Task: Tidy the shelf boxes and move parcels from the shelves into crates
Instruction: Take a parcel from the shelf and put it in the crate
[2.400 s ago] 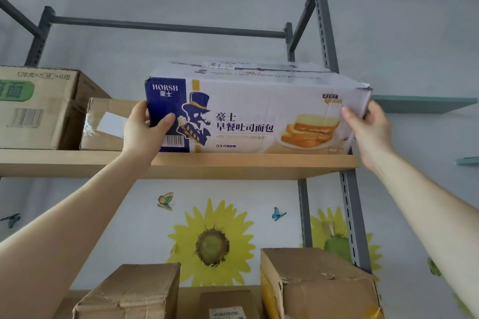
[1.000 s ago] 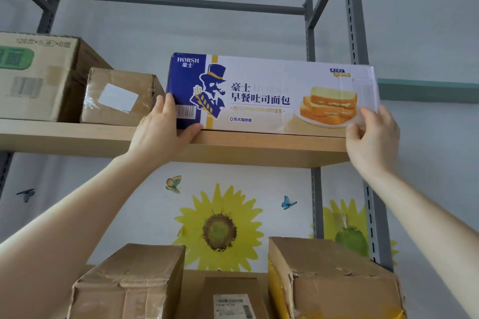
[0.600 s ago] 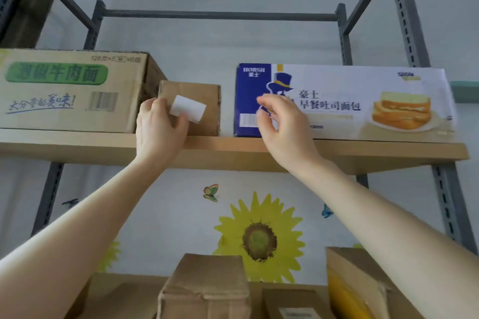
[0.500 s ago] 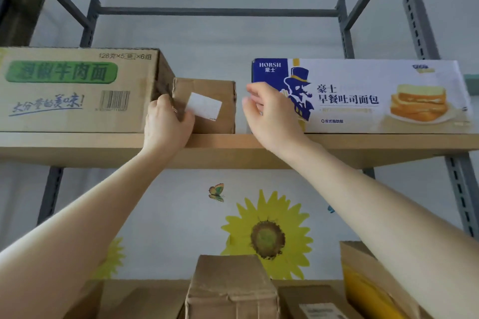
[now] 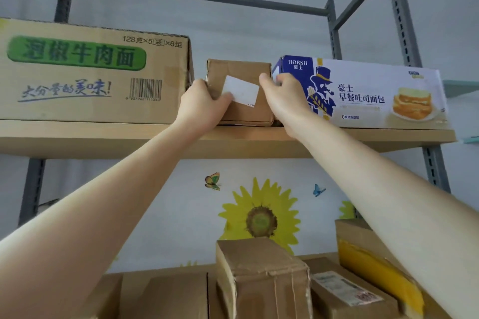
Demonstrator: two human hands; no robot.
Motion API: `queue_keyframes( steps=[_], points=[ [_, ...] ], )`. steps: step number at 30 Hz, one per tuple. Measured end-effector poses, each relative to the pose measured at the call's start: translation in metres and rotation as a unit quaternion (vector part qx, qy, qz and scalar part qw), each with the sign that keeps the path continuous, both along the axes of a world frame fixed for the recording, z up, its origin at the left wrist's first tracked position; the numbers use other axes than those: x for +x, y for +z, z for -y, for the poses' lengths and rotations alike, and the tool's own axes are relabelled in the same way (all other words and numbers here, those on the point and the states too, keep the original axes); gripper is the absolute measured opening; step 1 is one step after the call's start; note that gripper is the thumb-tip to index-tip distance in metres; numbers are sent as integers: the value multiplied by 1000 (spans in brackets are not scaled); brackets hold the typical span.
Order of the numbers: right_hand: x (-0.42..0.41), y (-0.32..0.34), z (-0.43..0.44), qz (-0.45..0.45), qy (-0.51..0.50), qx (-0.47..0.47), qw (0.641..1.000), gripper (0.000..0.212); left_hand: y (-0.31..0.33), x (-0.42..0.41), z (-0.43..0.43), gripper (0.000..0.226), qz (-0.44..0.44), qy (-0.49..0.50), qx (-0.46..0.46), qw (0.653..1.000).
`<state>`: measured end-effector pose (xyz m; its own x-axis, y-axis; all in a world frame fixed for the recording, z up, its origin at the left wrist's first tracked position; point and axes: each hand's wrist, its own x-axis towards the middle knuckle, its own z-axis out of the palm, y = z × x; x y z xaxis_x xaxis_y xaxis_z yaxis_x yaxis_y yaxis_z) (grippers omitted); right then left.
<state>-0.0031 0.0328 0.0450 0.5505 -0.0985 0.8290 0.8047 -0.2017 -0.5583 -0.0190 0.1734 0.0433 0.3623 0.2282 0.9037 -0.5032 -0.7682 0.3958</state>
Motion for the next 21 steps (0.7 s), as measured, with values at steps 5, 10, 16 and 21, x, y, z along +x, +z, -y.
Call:
queue_keyframes(
  steps=[5, 10, 16, 21],
  points=[
    [-36, -4, 16, -17, 34, 6, 999, 61, -14, -40, 15, 44, 52, -87, -92, 991],
    [-58, -37, 34, -56, 106, 49, 992, 53, -43, -75, 32, 54, 16, -226, -246, 942],
    [-72, -118, 44, -66, 150, 132, 978, 17, -122, -98, 45, 46, -2, -263, -249, 932],
    [-89, -183, 45, -73, 181, 172, 966, 10, -188, -114, 41, 23, -30, -293, -242, 924]
  ],
)
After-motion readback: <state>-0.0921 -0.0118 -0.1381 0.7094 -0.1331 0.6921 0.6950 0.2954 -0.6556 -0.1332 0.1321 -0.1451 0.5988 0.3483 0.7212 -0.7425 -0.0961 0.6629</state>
